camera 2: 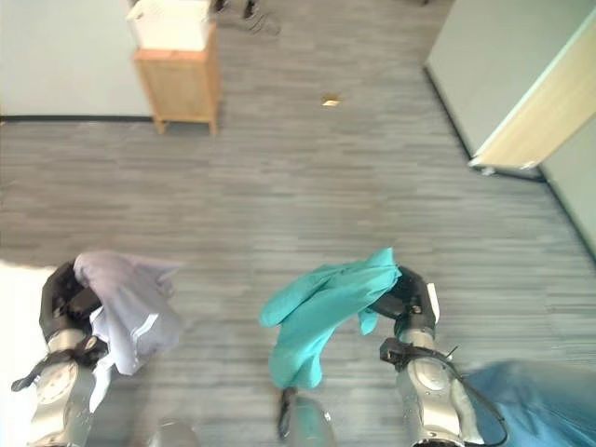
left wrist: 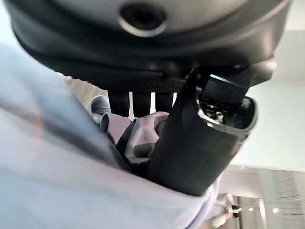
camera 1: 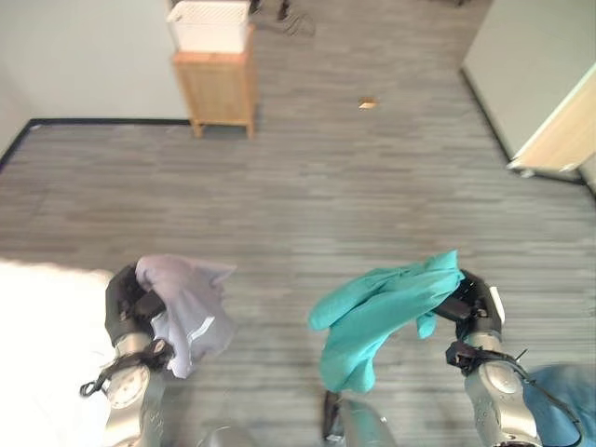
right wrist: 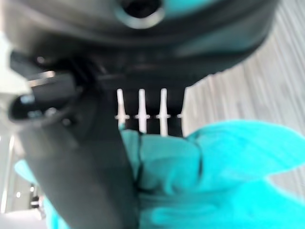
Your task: Pick up bed clothes into laundry basket.
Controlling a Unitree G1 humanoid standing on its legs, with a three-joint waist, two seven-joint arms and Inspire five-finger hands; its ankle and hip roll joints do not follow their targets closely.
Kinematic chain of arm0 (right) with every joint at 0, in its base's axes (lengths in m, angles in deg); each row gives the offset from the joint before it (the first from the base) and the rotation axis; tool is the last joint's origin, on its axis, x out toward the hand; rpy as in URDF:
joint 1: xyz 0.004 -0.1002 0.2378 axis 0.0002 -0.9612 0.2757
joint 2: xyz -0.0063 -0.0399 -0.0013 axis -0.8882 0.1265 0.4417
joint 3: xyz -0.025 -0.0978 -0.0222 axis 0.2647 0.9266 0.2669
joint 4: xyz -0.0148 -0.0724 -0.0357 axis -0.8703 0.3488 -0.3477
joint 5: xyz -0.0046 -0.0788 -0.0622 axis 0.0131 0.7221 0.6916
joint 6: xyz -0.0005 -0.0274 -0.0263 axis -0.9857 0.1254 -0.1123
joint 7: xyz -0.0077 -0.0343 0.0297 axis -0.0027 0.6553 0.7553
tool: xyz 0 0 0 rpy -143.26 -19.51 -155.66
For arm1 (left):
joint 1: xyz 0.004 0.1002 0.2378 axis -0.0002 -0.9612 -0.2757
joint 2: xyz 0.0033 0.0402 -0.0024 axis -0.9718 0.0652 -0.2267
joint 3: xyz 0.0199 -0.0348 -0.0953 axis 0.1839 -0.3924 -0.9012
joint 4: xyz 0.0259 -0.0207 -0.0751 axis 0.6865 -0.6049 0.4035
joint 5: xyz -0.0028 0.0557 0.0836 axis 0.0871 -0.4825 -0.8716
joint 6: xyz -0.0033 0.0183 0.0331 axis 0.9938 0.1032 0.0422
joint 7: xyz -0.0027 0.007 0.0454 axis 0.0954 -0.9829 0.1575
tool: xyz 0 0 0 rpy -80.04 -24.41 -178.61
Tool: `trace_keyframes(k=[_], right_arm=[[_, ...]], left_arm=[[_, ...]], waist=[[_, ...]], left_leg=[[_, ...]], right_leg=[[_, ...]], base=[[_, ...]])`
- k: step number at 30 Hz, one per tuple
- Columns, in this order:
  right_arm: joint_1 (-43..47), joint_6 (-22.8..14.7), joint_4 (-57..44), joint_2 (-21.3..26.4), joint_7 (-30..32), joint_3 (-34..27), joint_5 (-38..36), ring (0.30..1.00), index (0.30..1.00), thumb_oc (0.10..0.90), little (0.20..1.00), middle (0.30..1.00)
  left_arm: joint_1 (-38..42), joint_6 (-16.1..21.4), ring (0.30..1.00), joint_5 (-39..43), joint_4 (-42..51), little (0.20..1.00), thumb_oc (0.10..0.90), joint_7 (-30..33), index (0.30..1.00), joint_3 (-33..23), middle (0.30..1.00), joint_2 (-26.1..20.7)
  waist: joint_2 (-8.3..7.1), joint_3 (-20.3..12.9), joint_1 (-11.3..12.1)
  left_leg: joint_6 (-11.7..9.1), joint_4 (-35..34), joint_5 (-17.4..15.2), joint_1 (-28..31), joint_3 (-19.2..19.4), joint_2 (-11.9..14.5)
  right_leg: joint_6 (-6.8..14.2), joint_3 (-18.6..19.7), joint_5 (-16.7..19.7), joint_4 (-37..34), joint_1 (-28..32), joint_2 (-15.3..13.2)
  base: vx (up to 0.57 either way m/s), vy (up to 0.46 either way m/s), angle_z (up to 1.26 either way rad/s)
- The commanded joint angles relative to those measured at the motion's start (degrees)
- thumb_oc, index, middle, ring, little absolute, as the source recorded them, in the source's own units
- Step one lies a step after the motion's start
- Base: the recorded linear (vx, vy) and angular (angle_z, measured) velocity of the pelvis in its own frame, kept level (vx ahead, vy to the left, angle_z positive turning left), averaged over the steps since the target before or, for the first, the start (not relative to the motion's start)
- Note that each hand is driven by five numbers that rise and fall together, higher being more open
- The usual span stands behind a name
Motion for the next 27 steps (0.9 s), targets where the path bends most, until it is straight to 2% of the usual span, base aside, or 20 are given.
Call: trace_keyframes(k=[1,2,4,8,9,11,12,13,14,15,16,17,18,20,21,22,23,24,25,27], right_arm=[[6.26,-7.53,-11.01,3.39,0.15,1.33,-3.07,0.3,0.3,0.4,0.3,0.3],[6.59,-7.21,-11.44,3.08,-0.3,1.55,-3.78,0.3,0.3,0.4,0.3,0.3],[6.72,-7.42,-11.69,2.37,-0.44,1.67,-3.67,0.3,0.3,0.4,0.3,0.3],[6.19,-7.57,-11.48,0.66,-0.89,3.45,-3.09,0.3,0.3,0.4,0.3,0.3],[6.18,-7.57,-11.49,0.65,-0.89,3.44,-3.09,0.3,0.3,0.4,0.3,0.3],[7.14,-7.24,-11.49,-0.03,-1.38,4.23,-2.42,0.3,0.3,0.4,0.3,0.3],[8.05,-6.78,-11.6,-1.61,-2.47,6.15,-1.3,0.3,0.3,0.4,0.3,0.3],[7.79,-6.6,-11.49,-2.48,-2.85,6.36,-0.73,0.3,0.3,0.4,0.3,0.3],[7.77,-6.59,-11.5,-2.48,-2.85,6.36,-0.72,0.3,0.3,0.4,0.3,0.3],[7.02,-6.13,-11.22,-3.62,-3.31,6.93,-1.01,0.3,0.3,0.4,0.3,0.3],[7.02,-6.12,-11.22,-3.63,-3.31,6.92,-1.01,0.3,0.3,0.4,0.3,0.3],[6.87,-6.19,-11.22,-4.2,-3.75,7.56,-1.51,0.3,0.3,0.4,0.3,0.3],[5.91,-5.31,-10.28,-3.85,-4.25,8.18,0.25,0.3,0.3,0.4,0.3,0.3],[5.34,-4.85,-10.6,-3.67,-4.65,7.79,0.6,0.3,0.3,0.4,0.3,0.3],[4.09,-4.99,-11.35,-3.58,-4.74,6.47,0.75,0.3,0.3,0.4,0.3,0.3],[3.72,-5.19,-11.7,-3.21,-4.46,5.32,0.6,0.3,0.3,0.4,0.3,0.3],[3.44,-5.45,-12.1,-3.05,-3.86,4.46,0.49,0.3,0.3,0.4,0.3,0.3],[3.35,-5.41,-12.17,-3.08,-3.84,4.36,0.5,0.3,0.3,0.4,0.3,0.3],[3.22,-5.82,-12.09,-2.61,-3.44,3.35,0.13,0.3,0.3,0.4,0.3,0.3],[3.13,-6.05,-13.61,-2.07,-3.83,3.63,-0.31,0.3,0.3,0.4,0.3,0.3]], left_arm=[[5.01,6.09,0.3,2.64,10.1,0.3,0.4,-4.15,0.3,-2.96,0.3,-7.96],[5.11,5.22,0.3,2.99,9.54,0.3,0.4,-5.37,0.3,-0.74,0.3,-6.99],[5.02,5.5,0.3,3.82,9.32,0.3,0.4,-6.19,0.3,0.21,0.3,-6.35],[5.87,5.66,0.3,3.24,8.6,0.3,0.4,-6.33,0.3,2.43,0.3,-4.88],[5.87,5.67,0.3,3.24,8.6,0.3,0.4,-6.33,0.3,2.44,0.3,-4.89],[7.46,5.31,0.3,1.68,9.22,0.3,0.4,-6.99,0.3,4.11,0.3,-5.66],[7.03,5.15,0.3,-0.09,10.08,0.3,0.4,-7.51,0.3,4.0,0.3,-6.92],[6.78,5.16,0.3,-0.58,10.27,0.3,0.4,-7.72,0.3,3.9,0.3,-7.3],[6.77,5.16,0.3,-0.57,10.27,0.3,0.4,-7.72,0.3,3.9,0.3,-7.31],[7.45,4.94,0.3,-1.1,11.43,0.3,0.4,-7.3,0.3,4.42,0.3,-8.48],[7.45,4.93,0.3,-1.1,11.43,0.3,0.4,-7.3,0.3,4.42,0.3,-8.49],[8.74,5.23,0.3,-0.62,11.52,0.3,0.4,-6.99,0.3,5.48,0.3,-8.9],[10.94,4.73,0.3,-0.47,12.3,0.3,0.4,-8.35,0.3,8.1,0.3,-10.18],[11.23,4.67,0.3,-0.54,12.71,0.3,0.4,-8.8,0.3,8.43,0.3,-10.19],[13.05,4.51,0.3,0.39,14.15,0.3,0.4,-10.11,0.3,9.77,0.3,-10.49],[14.04,4.59,0.3,1.46,14.54,0.3,0.4,-10.81,0.3,10.52,0.3,-10.33],[15.21,4.74,0.3,1.79,14.55,0.3,0.4,-11.03,0.3,11.07,0.3,-10.21],[15.33,4.79,0.3,1.83,14.41,0.3,0.4,-11.04,0.3,11.21,0.3,-10.23],[16.49,5.52,0.3,2.05,14.6,0.3,0.4,-11.08,0.3,11.64,0.3,-9.8],[14.91,5.87,0.3,2.57,16.09,0.3,0.4,-10.79,0.3,9.93,0.3,-9.11]], waist=[[0.55,-0.73,-0.81],[1.49,-0.59,0.73],[2.21,-1.03,1.58],[4.85,-3.21,4.28],[4.77,-3.06,4.34],[4.72,-4.57,4.54],[3.77,-6.34,5.53],[2.98,-7.0,5.76],[2.98,-7.13,5.84],[2.26,-6.85,5.22],[2.21,-6.99,5.28],[3.21,-5.62,3.66],[4.52,-4.61,1.31],[5.15,-4.58,0.55],[5.33,-4.71,-0.81],[5.5,-5.09,-1.65],[4.96,-5.62,-2.52],[5.21,-5.47,-2.91],[4.65,-6.07,-4.08],[3.13,-7.19,-2.43]], left_leg=[[-2.05,-10.21,-12.81,6.06,7.27,-3.89],[-2.62,-18.15,-14.31,2.1,9.63,-6.72],[-2.96,-25.31,-13.57,-0.01,11.67,-7.4],[-0.6,-53.76,-9.89,2.78,18.12,-11.69],[-0.59,-54.07,-9.75,3.12,18.21,-11.78],[0.34,-54.23,-9.97,3.12,23.99,-12.35],[3.09,-56.16,-13.27,6.88,22.82,-13.58],[4.11,-57.43,-13.88,8.51,22.96,-13.76],[4.1,-57.52,-13.8,8.42,23.02,-13.71],[5.8,-57.16,-16.33,11.61,22.04,-13.72],[5.81,-57.15,-16.3,11.43,22.12,-13.72],[6.03,-57.13,-16.7,13.41,21.08,-12.82],[6.2,-58.2,-17.66,16.74,16.97,-12.33],[6.14,-59.25,-17.51,18.12,16.02,-11.92],[5.24,-60.38,-18.33,20.02,11.65,-12.72],[4.51,-60.55,-18.27,20.44,8.74,-13.14],[3.95,-60.82,-19.18,20.94,6.75,-14.0],[4.03,-60.88,-19.33,21.34,6.19,-13.88],[4.03,-61.07,-20.4,22.08,2.52,-15.36],[3.14,-59.86,-21.29,21.13,0.61,-16.14]], right_leg=[[5.36,2.54,4.3,-16.3,9.91,-2.52],[5.37,2.95,3.33,-18.12,13.36,-1.13],[5.11,3.04,2.11,-18.75,15.14,0.01],[4.62,3.3,-2.03,-19.75,21.7,5.62],[4.63,3.36,-2.06,-19.77,21.88,5.51],[4.28,2.66,-4.58,-19.05,24.56,6.32],[5.35,2.76,-6.4,-13.0,23.97,5.99],[7.45,2.18,-4.5,-6.03,22.73,5.61],[7.45,2.26,-4.48,-5.95,22.53,5.64],[14.28,1.67,5.12,10.47,17.51,3.99],[14.28,1.75,5.06,10.66,17.23,3.96],[16.18,1.71,7.77,18.04,12.16,3.85],[14.58,4.81,6.33,22.53,6.71,4.36],[13.18,4.37,6.08,21.91,5.15,3.04],[10.74,8.44,4.07,13.24,3.14,0.06],[10.14,10.77,4.1,6.06,2.8,-0.25],[10.2,14.56,2.92,-0.34,3.06,0.27],[10.24,13.97,3.11,-1.64,4.22,0.17],[11.75,20.88,3.29,-9.55,4.29,2.61],[11.85,18.08,3.04,-13.24,7.77,1.45]], base=[[0.49,-0.192,-0.51],[0.47,-0.125,-0.33],[0.57,-0.118,-0.43],[0.56,-0.072,-0.34],[0.39,-0.071,-0.13],[0.57,-0.057,-0.18],[0.69,0.024,-0.07],[0.48,0.059,0.0],[0.34,0.076,-0.08],[0.22,0.049,-0.28],[0.29,0.078,-0.15],[0.37,-0.01,0.12],[0.45,-0.011,0.52],[0.36,-0.091,0.76],[0.4,-0.197,1.49],[0.52,-0.245,1.77],[0.29,-0.102,1.97],[0.32,-0.116,1.46],[0.2,-0.095,1.28],[0.27,-0.26,1.47]])
